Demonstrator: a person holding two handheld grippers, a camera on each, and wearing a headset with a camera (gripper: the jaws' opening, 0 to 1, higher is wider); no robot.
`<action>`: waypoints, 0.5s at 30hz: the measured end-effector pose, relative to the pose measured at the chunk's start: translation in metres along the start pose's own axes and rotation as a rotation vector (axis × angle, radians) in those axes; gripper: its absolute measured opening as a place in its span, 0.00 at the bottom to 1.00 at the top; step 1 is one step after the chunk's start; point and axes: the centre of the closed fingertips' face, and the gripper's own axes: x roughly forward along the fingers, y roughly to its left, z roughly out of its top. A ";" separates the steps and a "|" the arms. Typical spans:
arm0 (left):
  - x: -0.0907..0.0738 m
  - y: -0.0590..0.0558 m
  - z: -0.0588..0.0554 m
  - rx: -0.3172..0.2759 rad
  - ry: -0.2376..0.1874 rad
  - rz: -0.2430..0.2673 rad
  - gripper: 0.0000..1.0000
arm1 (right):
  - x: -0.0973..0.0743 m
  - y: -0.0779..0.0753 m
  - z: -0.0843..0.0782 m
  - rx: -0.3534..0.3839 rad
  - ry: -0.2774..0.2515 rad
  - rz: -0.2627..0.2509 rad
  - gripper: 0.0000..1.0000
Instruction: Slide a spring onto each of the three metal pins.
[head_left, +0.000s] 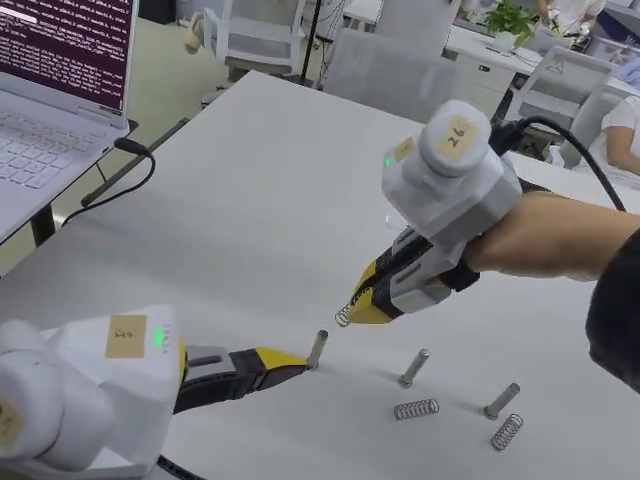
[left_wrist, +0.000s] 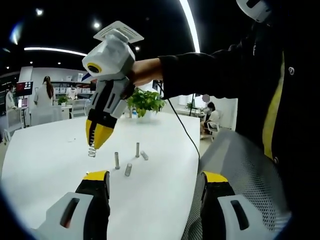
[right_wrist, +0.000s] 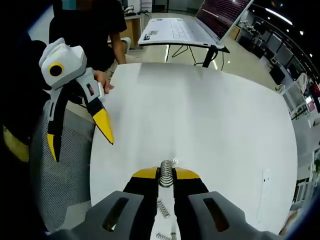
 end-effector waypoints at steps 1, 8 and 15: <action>0.000 0.001 -0.001 -0.001 0.004 0.001 0.70 | 0.003 -0.001 0.000 -0.001 0.003 0.003 0.08; 0.000 0.003 -0.006 -0.010 0.019 0.001 0.69 | 0.023 -0.012 -0.007 -0.003 0.041 0.008 0.08; -0.001 0.007 -0.011 -0.023 0.035 0.000 0.68 | 0.039 -0.018 -0.013 -0.017 0.074 0.019 0.08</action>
